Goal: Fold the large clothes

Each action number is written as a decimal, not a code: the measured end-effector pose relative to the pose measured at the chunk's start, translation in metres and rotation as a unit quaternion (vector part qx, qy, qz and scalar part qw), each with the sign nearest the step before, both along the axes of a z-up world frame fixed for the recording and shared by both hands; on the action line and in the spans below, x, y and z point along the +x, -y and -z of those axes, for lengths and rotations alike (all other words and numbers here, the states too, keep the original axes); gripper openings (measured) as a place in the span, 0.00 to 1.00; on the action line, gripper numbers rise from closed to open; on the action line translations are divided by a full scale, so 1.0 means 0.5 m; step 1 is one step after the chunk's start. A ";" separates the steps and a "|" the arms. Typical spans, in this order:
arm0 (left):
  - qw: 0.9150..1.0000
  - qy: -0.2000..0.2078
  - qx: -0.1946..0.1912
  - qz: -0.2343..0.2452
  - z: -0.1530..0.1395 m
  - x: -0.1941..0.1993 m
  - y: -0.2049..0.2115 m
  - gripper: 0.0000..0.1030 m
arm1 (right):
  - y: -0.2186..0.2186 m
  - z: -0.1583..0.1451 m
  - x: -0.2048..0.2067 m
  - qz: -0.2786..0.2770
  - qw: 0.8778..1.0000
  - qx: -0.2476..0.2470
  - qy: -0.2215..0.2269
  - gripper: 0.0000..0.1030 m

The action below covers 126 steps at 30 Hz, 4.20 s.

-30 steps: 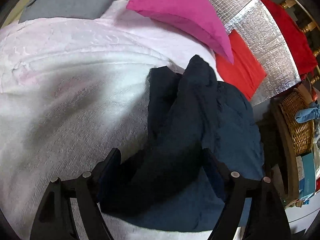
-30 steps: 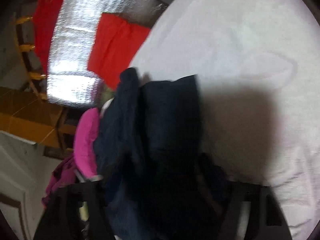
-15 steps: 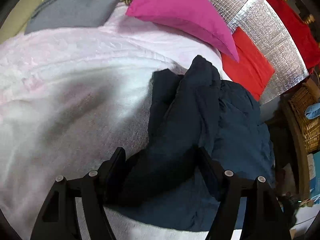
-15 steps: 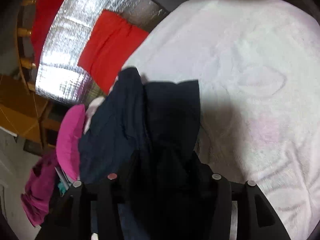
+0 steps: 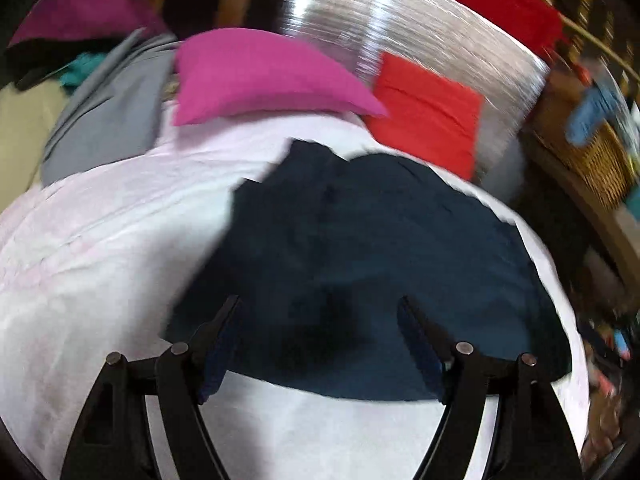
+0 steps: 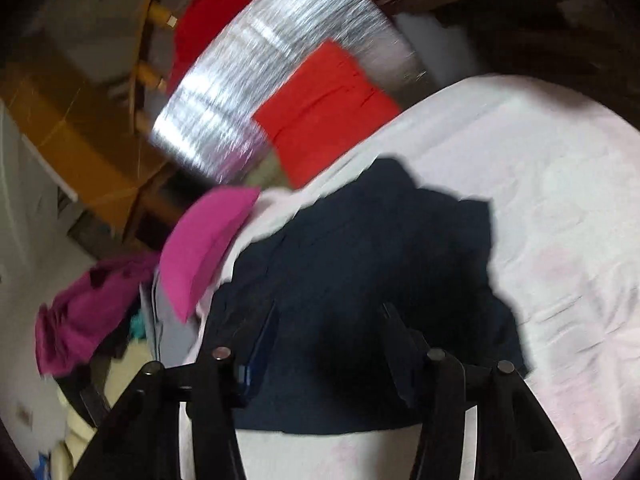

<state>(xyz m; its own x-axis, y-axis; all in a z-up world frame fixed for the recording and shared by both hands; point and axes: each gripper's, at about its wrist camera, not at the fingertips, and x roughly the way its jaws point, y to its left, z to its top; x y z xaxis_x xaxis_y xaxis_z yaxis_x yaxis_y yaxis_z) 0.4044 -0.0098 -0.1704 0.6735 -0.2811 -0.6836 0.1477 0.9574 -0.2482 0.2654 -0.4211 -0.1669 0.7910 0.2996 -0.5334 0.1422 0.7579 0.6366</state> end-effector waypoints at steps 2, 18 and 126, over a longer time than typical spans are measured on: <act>1.000 -0.012 0.016 0.019 0.014 0.002 0.027 0.77 | -0.034 0.019 0.023 -0.021 1.000 -0.006 -0.022 0.54; 0.971 -0.195 -0.139 0.000 0.093 -0.017 -0.058 0.77 | -0.035 0.109 -0.024 -0.061 0.981 0.134 -0.127 0.77; 0.966 -0.116 -0.205 -0.106 0.107 0.137 -0.151 0.23 | 0.118 0.157 0.013 0.099 0.984 0.140 -0.054 0.38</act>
<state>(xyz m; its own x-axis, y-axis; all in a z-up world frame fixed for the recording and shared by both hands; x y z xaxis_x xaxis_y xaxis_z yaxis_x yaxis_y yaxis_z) 0.4728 0.0657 -0.2237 0.5875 -0.4334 -0.6834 -0.1465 0.7736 -0.6166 0.2719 -0.4800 -0.2452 0.7918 0.2929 -0.5359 0.3480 0.5048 0.7900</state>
